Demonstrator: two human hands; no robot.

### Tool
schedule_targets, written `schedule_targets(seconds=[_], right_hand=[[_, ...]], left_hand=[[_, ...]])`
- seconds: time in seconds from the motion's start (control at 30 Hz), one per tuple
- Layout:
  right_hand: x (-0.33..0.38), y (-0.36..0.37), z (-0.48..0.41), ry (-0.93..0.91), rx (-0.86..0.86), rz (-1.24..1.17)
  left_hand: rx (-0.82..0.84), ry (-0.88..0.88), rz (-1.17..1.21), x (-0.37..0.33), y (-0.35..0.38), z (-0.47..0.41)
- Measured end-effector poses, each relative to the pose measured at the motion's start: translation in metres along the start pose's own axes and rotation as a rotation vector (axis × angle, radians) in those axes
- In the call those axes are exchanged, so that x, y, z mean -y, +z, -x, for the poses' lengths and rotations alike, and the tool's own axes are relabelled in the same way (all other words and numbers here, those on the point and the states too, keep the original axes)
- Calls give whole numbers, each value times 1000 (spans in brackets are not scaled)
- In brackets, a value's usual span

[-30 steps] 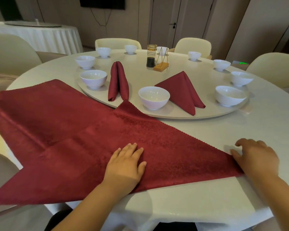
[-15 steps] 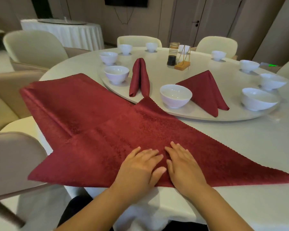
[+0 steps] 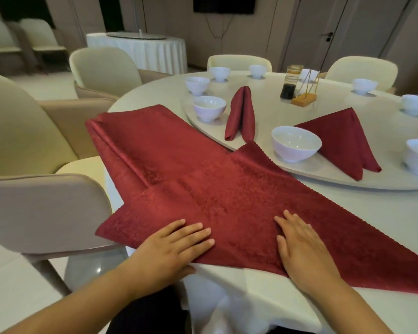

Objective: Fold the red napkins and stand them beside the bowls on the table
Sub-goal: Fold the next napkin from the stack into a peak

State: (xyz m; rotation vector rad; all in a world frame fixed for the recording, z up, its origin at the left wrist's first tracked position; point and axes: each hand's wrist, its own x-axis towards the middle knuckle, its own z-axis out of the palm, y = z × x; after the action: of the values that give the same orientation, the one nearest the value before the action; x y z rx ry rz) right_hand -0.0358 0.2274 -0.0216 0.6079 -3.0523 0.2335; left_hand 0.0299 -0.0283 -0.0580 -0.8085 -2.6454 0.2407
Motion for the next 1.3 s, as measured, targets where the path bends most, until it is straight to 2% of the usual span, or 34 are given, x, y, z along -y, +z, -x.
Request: schedule_targets(seconds=[0.17,0.3,0.6,0.8,0.87,0.93,1.0,1.07,1.2,1.3], right_hand=[[0,-1,0,-7,3,9],[1,-3,1,-5,8,29],[-1,1,1,-7,-12,-28],[0,4,-3,6,-39,-105],[-3,4,0,-26,-207,-220],[-1,0,7,-192,-345,-237],[6,-3,15,-413,-309,-227],[12,-1,19,-550,-256,-163],[16,8,20,-569,-293,-143],[20,11,21,-566,-299,-192]], left_hand=[[-45,-74,8,17,-3,23],[-108,-274,13,39,-15,37],[-59,-604,-137,71,-9,105],[-174,-622,-105,77,-37,112],[-205,-732,-5,78,-40,112],[-179,-830,84,80,-40,113],[-189,-919,208,81,-44,111],[-271,-1005,362,82,-50,106],[-439,-1079,561,84,-64,99],[-482,-1145,665,88,-76,106]])
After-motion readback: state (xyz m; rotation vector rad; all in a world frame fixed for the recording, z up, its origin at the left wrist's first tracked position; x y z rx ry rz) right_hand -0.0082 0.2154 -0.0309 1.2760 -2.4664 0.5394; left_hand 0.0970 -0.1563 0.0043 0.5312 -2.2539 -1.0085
